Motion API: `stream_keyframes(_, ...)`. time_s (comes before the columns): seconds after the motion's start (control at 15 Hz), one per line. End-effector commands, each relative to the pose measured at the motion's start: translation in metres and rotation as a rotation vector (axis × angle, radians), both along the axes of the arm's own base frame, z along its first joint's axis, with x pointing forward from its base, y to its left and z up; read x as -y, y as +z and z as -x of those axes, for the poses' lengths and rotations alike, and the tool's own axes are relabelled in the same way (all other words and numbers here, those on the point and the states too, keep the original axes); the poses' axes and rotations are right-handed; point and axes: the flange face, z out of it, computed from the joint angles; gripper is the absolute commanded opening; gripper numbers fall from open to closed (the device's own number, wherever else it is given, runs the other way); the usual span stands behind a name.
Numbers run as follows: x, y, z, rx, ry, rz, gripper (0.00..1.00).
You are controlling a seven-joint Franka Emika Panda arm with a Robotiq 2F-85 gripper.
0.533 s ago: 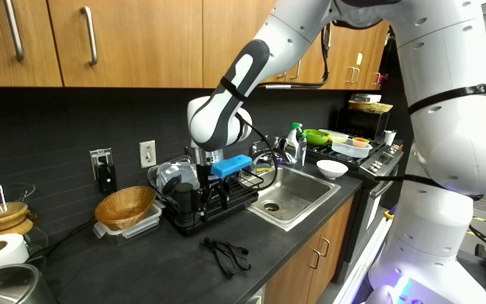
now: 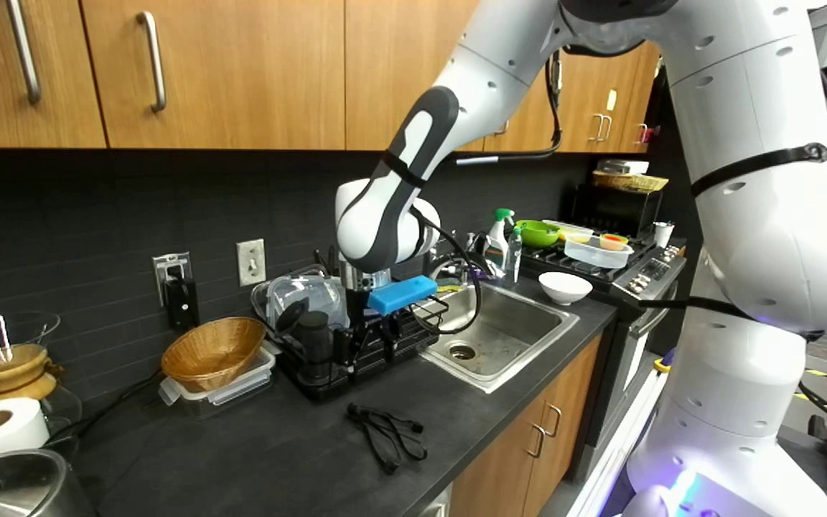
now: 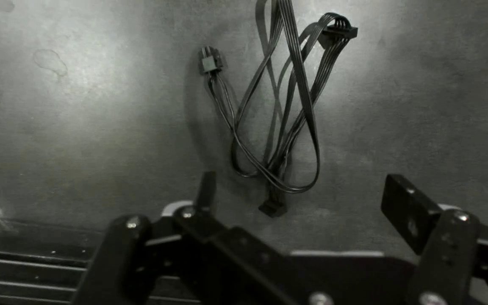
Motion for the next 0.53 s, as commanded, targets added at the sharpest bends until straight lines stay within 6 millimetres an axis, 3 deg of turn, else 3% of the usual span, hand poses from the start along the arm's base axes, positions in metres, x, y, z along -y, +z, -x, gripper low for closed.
stream_keyframes(0.0, 0.009, -0.015, 0.004, 0.003, -0.046, -0.040, 1.00)
stream_keyframes(0.47, 0.028, -0.036, 0.016, 0.049, -0.092, -0.132, 1.00)
